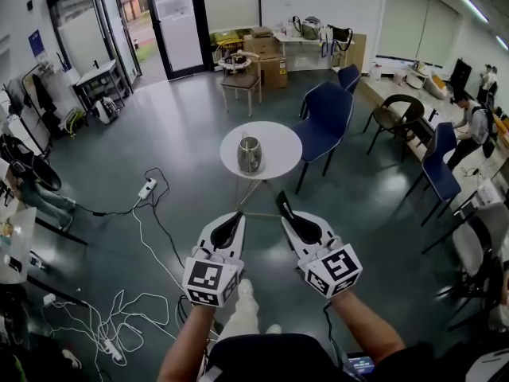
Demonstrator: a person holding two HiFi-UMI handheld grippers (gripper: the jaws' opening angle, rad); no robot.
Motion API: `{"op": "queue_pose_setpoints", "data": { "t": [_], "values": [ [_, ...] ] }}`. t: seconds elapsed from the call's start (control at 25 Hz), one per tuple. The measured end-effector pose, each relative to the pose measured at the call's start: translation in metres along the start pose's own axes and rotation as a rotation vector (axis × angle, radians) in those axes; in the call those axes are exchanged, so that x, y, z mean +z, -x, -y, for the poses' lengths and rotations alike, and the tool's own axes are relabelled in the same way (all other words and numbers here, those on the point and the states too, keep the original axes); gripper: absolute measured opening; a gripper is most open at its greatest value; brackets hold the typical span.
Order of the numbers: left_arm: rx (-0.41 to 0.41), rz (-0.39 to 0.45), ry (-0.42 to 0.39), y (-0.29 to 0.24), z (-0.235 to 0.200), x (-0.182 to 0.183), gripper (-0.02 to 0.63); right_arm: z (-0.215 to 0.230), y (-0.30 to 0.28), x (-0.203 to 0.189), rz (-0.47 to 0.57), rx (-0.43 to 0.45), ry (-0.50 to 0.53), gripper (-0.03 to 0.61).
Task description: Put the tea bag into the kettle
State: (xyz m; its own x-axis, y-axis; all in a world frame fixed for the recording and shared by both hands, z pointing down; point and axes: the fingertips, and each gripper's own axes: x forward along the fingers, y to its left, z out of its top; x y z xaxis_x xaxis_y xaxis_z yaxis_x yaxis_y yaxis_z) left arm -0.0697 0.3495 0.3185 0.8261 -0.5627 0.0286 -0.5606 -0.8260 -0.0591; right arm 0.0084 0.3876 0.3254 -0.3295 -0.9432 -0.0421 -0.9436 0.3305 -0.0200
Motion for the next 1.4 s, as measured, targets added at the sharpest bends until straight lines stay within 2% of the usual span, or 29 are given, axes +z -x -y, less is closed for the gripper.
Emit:
{"op": "queue_pose_setpoints", "data": {
  "t": [0.16, 0.32, 0.64, 1.4],
  "values": [
    [-0.002, 0.006, -0.003, -0.015, -0.007, 0.0, 0.015, 0.011, -0.01, 0.0, -0.003, 0.005, 0.01, 0.038],
    [-0.015, 0.017, 0.029, -0.034, -0.011, 0.007, 0.015, 0.028, -0.022, 0.0, -0.007, 0.009, 0.01, 0.038],
    [-0.02, 0.015, 0.054, -0.077, -0.047, 0.006, 0.015, 0.058, -0.065, -0.005, -0.02, 0.015, 0.004, 0.038],
    [-0.045, -0.006, 0.078, -0.199, -0.205, -0.015, 0.015, 0.136, -0.241, -0.026, -0.042, -0.026, -0.028, 0.038]
  ]
}}
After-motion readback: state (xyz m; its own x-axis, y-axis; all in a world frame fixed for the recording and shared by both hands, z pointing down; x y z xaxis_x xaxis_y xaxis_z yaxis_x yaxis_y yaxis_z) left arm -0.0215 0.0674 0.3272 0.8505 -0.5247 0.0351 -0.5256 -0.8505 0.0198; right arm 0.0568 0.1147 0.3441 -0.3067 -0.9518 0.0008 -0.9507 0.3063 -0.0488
